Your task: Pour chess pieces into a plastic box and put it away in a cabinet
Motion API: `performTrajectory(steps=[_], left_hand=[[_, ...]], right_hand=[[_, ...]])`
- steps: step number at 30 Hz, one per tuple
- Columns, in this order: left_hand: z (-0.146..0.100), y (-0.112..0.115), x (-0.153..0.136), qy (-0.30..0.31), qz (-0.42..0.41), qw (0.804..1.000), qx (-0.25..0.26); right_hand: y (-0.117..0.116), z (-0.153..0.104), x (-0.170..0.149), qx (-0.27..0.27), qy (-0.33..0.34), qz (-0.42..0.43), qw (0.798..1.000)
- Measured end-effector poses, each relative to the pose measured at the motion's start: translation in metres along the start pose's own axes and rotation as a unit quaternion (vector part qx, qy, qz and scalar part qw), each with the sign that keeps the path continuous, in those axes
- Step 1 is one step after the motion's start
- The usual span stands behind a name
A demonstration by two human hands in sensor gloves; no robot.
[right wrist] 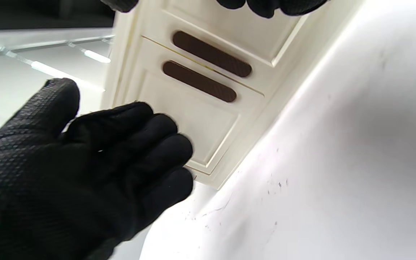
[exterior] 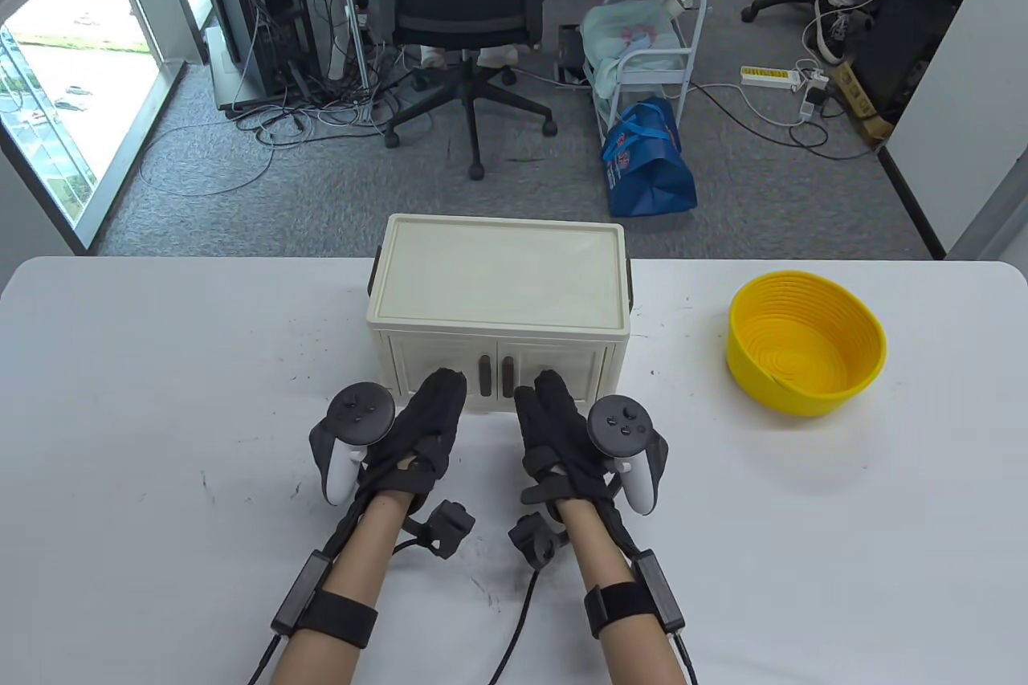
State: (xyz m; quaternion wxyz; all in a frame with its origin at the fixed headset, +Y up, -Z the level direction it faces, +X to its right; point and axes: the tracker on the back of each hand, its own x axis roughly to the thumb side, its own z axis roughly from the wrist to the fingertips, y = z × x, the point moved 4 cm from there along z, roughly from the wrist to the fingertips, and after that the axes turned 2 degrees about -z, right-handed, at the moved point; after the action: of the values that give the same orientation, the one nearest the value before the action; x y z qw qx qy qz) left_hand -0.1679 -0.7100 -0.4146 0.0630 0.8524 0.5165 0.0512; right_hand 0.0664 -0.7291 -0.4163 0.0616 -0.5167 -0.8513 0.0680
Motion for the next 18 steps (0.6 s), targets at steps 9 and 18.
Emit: performTrajectory(steps=[9, 18], left_hand=[[-0.055, -0.026, 0.029, 0.054, 0.159, 0.985, 0.028], [-0.100, -0.015, 0.004, 0.097, 0.385, 0.918, 0.002]], right_hand=[[0.025, -0.059, 0.037, 0.009, 0.026, -0.198, 0.980], [0.028, -0.103, 0.022, 0.002, -0.016, -0.520, 0.854]])
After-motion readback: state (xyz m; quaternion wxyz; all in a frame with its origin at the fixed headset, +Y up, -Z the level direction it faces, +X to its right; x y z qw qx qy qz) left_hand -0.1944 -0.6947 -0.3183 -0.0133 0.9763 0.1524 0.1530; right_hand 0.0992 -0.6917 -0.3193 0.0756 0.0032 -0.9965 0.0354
